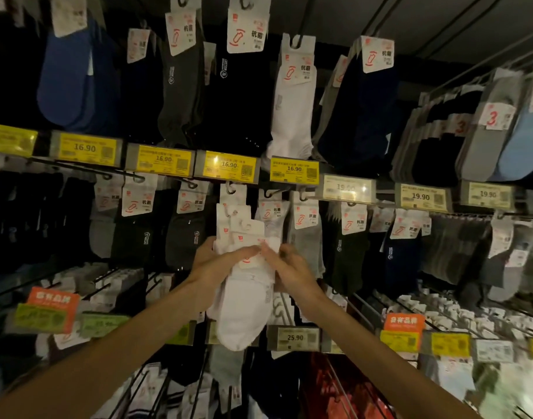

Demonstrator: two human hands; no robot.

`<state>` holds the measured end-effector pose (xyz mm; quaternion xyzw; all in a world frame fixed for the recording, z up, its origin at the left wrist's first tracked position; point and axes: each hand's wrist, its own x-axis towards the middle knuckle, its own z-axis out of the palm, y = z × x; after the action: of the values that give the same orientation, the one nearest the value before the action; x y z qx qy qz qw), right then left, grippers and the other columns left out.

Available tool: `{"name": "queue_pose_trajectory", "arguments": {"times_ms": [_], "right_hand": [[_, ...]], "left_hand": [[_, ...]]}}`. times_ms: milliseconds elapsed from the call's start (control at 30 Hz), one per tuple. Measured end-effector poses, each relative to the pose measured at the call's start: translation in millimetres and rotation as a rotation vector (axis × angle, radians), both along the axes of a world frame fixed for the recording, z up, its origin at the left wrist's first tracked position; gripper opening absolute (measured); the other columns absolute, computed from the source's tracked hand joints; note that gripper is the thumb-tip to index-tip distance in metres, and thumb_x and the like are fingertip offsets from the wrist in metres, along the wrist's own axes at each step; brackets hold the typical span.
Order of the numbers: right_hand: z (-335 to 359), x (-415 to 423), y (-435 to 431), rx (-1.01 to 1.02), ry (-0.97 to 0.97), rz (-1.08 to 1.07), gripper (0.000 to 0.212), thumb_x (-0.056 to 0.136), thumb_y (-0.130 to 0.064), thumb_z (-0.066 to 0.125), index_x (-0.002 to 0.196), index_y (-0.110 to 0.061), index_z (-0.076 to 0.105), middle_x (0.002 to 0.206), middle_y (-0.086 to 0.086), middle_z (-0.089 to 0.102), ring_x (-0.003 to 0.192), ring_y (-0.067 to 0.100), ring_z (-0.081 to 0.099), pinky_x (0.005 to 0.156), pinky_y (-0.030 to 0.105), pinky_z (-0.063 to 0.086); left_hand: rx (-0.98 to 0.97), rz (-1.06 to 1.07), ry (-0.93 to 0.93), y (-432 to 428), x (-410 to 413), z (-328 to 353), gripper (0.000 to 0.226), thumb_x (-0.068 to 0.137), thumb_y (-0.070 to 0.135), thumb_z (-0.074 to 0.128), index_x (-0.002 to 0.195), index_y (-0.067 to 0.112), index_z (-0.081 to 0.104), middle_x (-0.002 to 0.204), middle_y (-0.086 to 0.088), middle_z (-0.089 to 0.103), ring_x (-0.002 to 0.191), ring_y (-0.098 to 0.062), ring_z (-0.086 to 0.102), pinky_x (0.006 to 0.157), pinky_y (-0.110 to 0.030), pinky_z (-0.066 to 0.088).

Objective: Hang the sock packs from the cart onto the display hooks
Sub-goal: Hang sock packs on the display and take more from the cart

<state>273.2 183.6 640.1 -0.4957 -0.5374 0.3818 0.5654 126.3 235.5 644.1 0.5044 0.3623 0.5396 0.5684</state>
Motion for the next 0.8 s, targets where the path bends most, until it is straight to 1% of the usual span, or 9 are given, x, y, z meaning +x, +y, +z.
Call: {"name": "queue_pose_trajectory", "arguments": {"times_ms": [67, 167, 267, 333, 467, 600, 667, 733, 800], "right_hand": [[-1.2, -2.6, -10.3, 0.001, 0.050, 0.000, 0.049, 0.087, -0.023, 0.072, 0.128, -0.014, 0.048, 0.108, -0.001, 0.070, 0.092, 0.007, 0.070, 0.078, 0.023, 0.058], [-4.3, 3.5, -19.8, 0.021, 0.072, 0.017, 0.059, 0.078, -0.013, 0.080, 0.130, -0.017, 0.051, 0.115, 0.002, 0.070, 0.103, 0.011, 0.068, 0.087, 0.028, 0.057], [-7.0, 6.6, -29.7, 0.040, 0.072, 0.028, 0.051, 0.079, -0.006, 0.078, 0.125, -0.015, 0.058, 0.111, 0.000, 0.072, 0.099, 0.008, 0.069, 0.078, 0.020, 0.056], [-11.9, 7.8, -32.4, 0.052, 0.106, -0.010, 0.048, 0.080, -0.004, 0.077, 0.123, -0.016, 0.059, 0.107, -0.001, 0.073, 0.095, 0.008, 0.070, 0.074, 0.020, 0.056], [-17.4, 12.7, -34.6, 0.061, 0.194, -0.076, 0.051, 0.079, -0.007, 0.078, 0.126, -0.013, 0.058, 0.111, 0.001, 0.073, 0.100, 0.013, 0.070, 0.082, 0.030, 0.058], [-16.9, 15.1, -40.6, 0.103, 0.209, -0.092, 0.051, 0.079, -0.008, 0.079, 0.124, -0.011, 0.057, 0.108, 0.002, 0.074, 0.098, 0.013, 0.071, 0.079, 0.028, 0.059], [-14.5, 15.0, -41.7, 0.135, 0.211, -0.114, 0.052, 0.078, -0.008, 0.080, 0.124, -0.009, 0.056, 0.108, 0.004, 0.074, 0.098, 0.016, 0.071, 0.085, 0.036, 0.059], [-8.4, 16.1, -40.8, 0.165, 0.196, -0.163, 0.052, 0.077, -0.009, 0.081, 0.123, -0.009, 0.055, 0.108, 0.004, 0.073, 0.099, 0.017, 0.071, 0.089, 0.045, 0.057], [0.9, 18.3, -40.6, 0.192, 0.197, -0.183, 0.048, 0.078, -0.009, 0.079, 0.120, -0.010, 0.056, 0.108, 0.004, 0.073, 0.099, 0.016, 0.071, 0.089, 0.047, 0.057]], "left_hand": [[0.024, 0.004, -0.008, -8.4, 4.3, 0.4, 0.049, 0.069, 0.015, 0.088, 0.108, 0.019, 0.059, 0.094, 0.001, 0.070, 0.079, -0.010, 0.068, 0.048, -0.015, 0.051], [0.050, -0.035, -0.021, -17.2, 6.8, 1.1, 0.045, 0.070, 0.014, 0.087, 0.106, 0.017, 0.061, 0.094, 0.003, 0.071, 0.075, -0.006, 0.070, 0.050, -0.015, 0.052], [0.091, -0.067, 0.023, -23.4, 8.8, -0.2, 0.049, 0.068, 0.017, 0.088, 0.109, 0.017, 0.061, 0.099, 0.001, 0.073, 0.083, -0.009, 0.071, 0.058, -0.020, 0.056], [0.111, -0.070, 0.032, -26.7, 10.5, -2.3, 0.049, 0.069, 0.019, 0.087, 0.111, 0.016, 0.061, 0.102, 0.000, 0.073, 0.085, -0.009, 0.072, 0.060, -0.021, 0.056], [0.090, -0.107, 0.011, -30.5, 8.8, -3.5, 0.051, 0.068, 0.022, 0.087, 0.112, 0.017, 0.062, 0.102, -0.001, 0.075, 0.086, -0.012, 0.073, 0.061, -0.022, 0.057], [0.078, -0.131, -0.001, -34.5, 7.9, -0.6, 0.046, 0.070, 0.023, 0.087, 0.109, 0.018, 0.063, 0.099, 0.001, 0.075, 0.081, -0.011, 0.074, 0.057, -0.022, 0.057], [0.084, -0.117, 0.003, -36.6, 8.1, 0.5, 0.043, 0.071, 0.030, 0.085, 0.108, 0.019, 0.064, 0.098, 0.002, 0.076, 0.079, -0.009, 0.074, 0.057, -0.022, 0.057], [0.073, -0.078, 0.000, -36.1, 5.9, 0.7, 0.046, 0.071, 0.043, 0.082, 0.107, 0.020, 0.066, 0.098, 0.003, 0.076, 0.084, -0.013, 0.074, 0.066, -0.030, 0.059], [0.041, -0.032, -0.006, -33.0, 1.9, 1.4, 0.047, 0.072, 0.051, 0.079, 0.107, 0.021, 0.068, 0.098, 0.003, 0.076, 0.090, -0.017, 0.073, 0.076, -0.037, 0.059]]}}
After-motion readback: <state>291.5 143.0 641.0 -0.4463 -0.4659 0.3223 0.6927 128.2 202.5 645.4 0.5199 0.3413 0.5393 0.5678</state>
